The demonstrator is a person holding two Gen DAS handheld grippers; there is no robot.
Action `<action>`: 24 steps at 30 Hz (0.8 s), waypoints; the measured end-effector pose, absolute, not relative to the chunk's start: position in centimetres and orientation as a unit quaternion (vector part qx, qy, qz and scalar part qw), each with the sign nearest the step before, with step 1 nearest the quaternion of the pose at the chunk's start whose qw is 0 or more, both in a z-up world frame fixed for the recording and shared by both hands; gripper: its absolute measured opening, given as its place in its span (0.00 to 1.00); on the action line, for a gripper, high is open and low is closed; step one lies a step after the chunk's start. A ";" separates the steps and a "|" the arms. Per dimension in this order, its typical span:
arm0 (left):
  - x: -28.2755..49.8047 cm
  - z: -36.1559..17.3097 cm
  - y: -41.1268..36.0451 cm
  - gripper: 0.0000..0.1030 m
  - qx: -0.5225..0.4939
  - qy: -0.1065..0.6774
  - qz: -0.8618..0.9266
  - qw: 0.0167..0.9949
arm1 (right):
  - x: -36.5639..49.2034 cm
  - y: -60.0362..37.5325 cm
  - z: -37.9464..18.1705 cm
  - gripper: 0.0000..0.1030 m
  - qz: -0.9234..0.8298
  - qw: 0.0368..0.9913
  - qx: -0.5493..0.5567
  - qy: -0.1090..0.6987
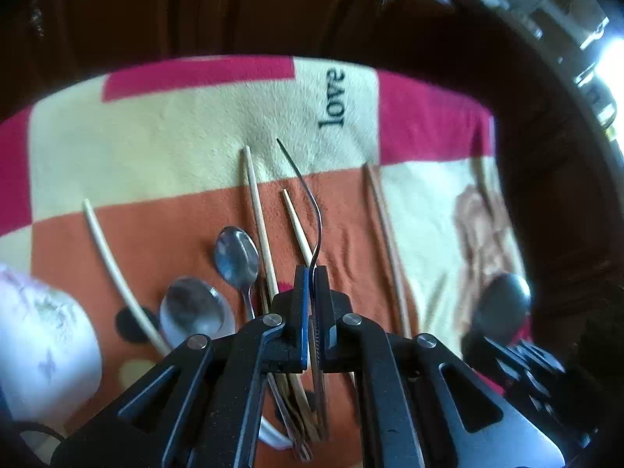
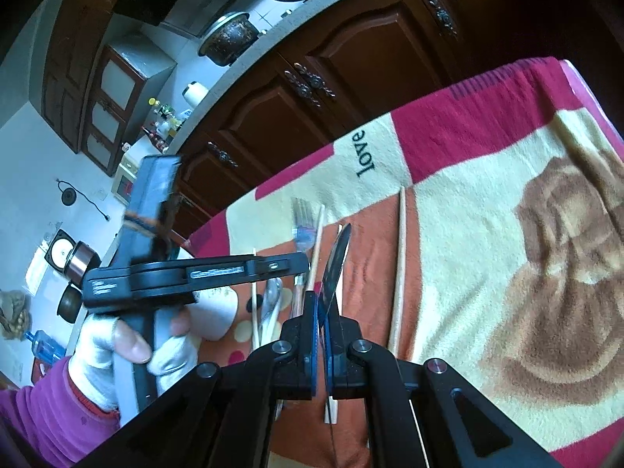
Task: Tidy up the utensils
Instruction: 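Grasp the silver fork from the utensil row with the left tool, then lift the fork with the left tool while the right tool carries the knife over the cup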
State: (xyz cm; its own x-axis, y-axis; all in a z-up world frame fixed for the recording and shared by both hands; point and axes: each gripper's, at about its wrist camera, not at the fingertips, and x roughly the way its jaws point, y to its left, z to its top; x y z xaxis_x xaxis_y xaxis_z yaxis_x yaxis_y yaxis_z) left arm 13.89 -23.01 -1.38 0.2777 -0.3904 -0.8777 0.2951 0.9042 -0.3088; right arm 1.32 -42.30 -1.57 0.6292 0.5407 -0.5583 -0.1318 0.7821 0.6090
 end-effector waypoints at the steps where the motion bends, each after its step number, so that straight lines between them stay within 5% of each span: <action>1: 13.1 -0.9 -22.9 0.01 -0.046 0.555 -0.218 0.801 | 1.3 -42.2 -1.3 0.02 0.196 0.863 0.266 0.381; 24: 3.9 9.7 -12.2 0.01 -0.118 0.417 -0.245 0.867 | -1.2 -35.9 7.4 0.02 0.225 0.898 0.192 0.325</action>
